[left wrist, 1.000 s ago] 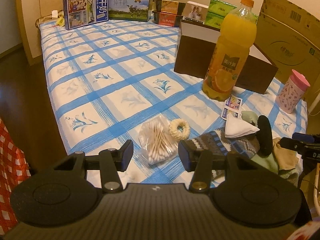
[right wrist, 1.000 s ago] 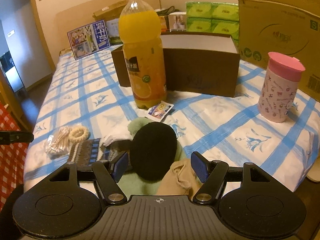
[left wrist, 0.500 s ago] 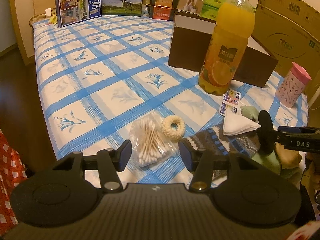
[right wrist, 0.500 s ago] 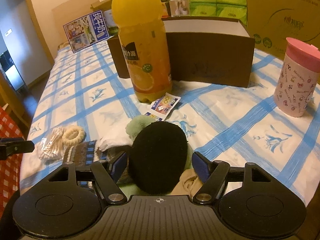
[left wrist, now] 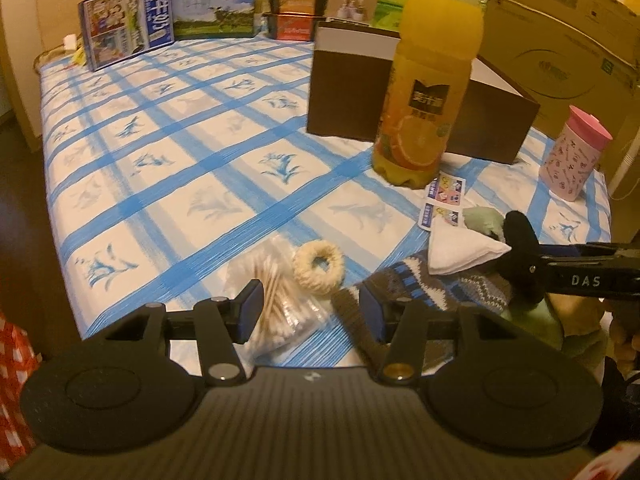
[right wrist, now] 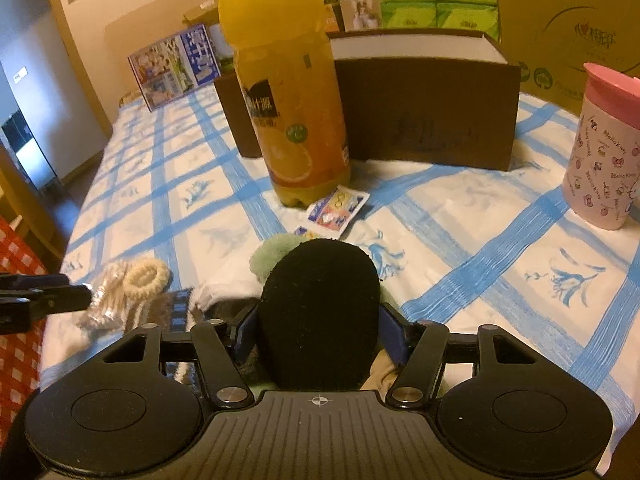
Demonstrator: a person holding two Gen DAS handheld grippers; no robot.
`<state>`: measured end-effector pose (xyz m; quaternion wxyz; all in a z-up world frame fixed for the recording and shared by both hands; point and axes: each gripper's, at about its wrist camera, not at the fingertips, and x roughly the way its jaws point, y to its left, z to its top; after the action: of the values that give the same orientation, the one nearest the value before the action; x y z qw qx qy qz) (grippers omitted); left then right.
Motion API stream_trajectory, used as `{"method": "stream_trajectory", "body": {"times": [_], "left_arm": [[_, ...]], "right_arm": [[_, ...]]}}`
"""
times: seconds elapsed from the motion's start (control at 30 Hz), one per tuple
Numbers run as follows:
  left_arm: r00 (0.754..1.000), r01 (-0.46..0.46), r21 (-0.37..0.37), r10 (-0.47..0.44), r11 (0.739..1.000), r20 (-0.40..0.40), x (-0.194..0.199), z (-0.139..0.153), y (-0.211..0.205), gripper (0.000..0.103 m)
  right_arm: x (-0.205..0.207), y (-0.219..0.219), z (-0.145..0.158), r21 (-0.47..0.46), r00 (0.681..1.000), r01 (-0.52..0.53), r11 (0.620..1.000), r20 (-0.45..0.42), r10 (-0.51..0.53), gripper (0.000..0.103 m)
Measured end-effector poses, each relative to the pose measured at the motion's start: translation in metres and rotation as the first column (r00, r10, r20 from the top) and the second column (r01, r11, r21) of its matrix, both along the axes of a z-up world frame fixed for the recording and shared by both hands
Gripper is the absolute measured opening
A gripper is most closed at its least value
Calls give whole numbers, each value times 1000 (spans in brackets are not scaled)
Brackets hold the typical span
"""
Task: Organize soft objects
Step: 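Grasp the black round foam pad with the right gripper while the left reaches the beige hair tie, then grasp the beige hair tie ring with the left gripper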
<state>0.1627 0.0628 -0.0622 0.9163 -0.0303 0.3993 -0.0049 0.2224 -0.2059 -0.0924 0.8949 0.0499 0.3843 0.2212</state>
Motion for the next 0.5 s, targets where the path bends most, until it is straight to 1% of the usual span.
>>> {"method": "stream_trajectory", "body": {"times": [0.2, 0.37, 0.4, 0.43, 0.5], "left_arm": [[998, 54, 46, -55, 997, 13, 18, -7, -9, 49], [997, 78, 80, -77, 994, -14, 36, -24, -11, 49], [997, 80, 88, -78, 993, -25, 40, -29, -11, 48], [996, 83, 93, -80, 992, -31, 43, -33, -11, 44], [995, 92, 97, -88, 991, -39, 48, -39, -12, 43]], "right_arm": [[0, -13, 17, 58, 998, 48, 997, 46, -50, 61], [5, -21, 23, 80, 995, 77, 994, 52, -82, 61], [6, -23, 23, 82, 995, 84, 993, 51, -88, 61], [7, -24, 22, 84, 994, 91, 992, 48, -95, 61], [8, -27, 20, 92, 994, 97, 991, 40, -101, 61]]}}
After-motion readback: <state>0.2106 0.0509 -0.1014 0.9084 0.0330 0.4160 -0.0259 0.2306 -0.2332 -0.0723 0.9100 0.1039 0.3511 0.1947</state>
